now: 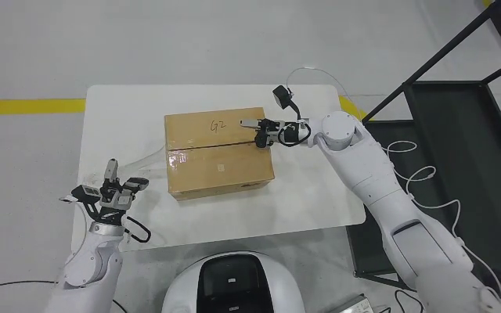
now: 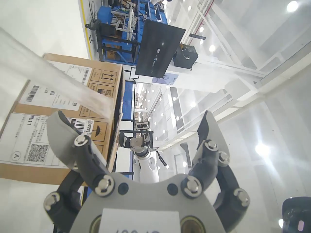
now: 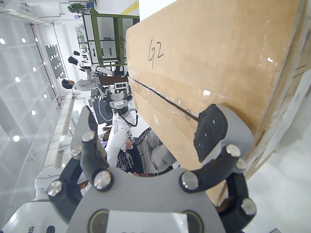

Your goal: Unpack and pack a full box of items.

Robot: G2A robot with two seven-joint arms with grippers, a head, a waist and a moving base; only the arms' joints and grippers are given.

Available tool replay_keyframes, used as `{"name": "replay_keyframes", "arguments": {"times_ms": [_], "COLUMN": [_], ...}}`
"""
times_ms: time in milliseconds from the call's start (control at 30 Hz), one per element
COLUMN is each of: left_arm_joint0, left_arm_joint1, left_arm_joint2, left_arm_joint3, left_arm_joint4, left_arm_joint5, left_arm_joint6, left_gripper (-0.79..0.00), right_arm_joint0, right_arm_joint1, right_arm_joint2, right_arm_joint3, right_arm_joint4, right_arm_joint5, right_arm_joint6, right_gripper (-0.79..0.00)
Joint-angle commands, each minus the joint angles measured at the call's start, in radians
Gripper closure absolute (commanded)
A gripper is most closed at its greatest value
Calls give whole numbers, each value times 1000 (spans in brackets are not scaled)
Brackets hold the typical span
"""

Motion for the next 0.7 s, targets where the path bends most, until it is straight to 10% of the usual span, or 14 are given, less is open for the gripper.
{"name": "replay_keyframes", "arguments": {"times_ms": [0, 667], "left_arm_joint0": [-7, -32], "left_arm_joint1": [-4, -13], "left_arm_joint2": [10, 33], "left_arm_joint3": [12, 26], "left_arm_joint4": [-8, -18], "left_arm_joint5": [-1, 82], "left_arm_joint6": [16, 91], "left_gripper": [-785, -785], "right_arm_joint0": [0, 0], "right_arm_joint1": [0, 0], "right_arm_joint2": [0, 0], "right_arm_joint3": [0, 0], "right_arm_joint4": [0, 0], "right_arm_joint5": [0, 0], "right_arm_joint6": [0, 0], "right_gripper": [-785, -785]}}
